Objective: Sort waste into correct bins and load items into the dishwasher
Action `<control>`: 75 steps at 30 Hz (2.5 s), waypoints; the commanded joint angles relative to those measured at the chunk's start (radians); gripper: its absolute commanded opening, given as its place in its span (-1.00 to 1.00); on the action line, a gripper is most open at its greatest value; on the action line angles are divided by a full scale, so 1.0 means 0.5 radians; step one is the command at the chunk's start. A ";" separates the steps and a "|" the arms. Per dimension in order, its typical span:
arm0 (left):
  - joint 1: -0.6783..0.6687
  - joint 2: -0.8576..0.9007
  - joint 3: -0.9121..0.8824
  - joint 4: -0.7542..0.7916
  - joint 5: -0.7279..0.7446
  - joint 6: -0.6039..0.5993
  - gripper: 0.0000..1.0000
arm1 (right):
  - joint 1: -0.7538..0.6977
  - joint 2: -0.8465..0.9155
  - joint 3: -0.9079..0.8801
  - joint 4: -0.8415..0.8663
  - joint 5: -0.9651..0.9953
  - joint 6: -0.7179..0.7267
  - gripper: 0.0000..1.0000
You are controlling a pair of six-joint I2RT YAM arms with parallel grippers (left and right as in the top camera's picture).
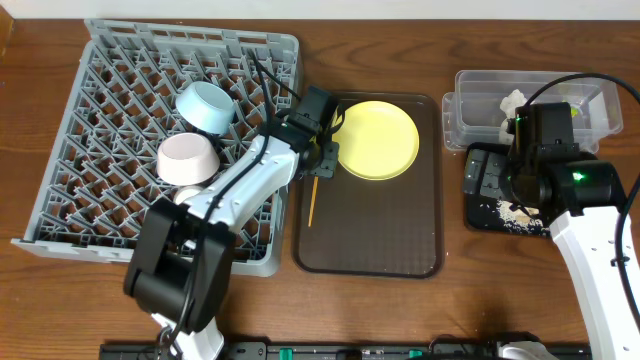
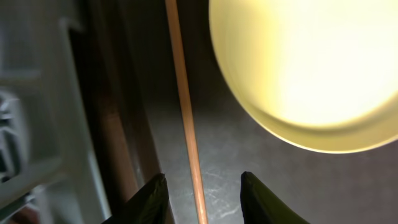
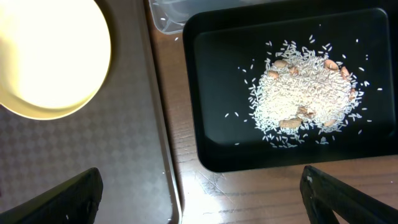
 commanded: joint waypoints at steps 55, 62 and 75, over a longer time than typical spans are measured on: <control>0.452 -0.223 -0.002 -0.368 0.114 0.126 -0.42 | -0.011 0.002 0.002 -0.003 -0.003 -0.010 0.99; 0.450 -0.224 0.002 -0.321 0.235 0.125 0.09 | -0.011 0.002 0.002 -0.006 -0.004 -0.010 0.98; 0.334 -0.626 0.025 -0.297 0.346 0.116 0.04 | -0.011 0.002 0.002 -0.011 -0.003 -0.010 0.99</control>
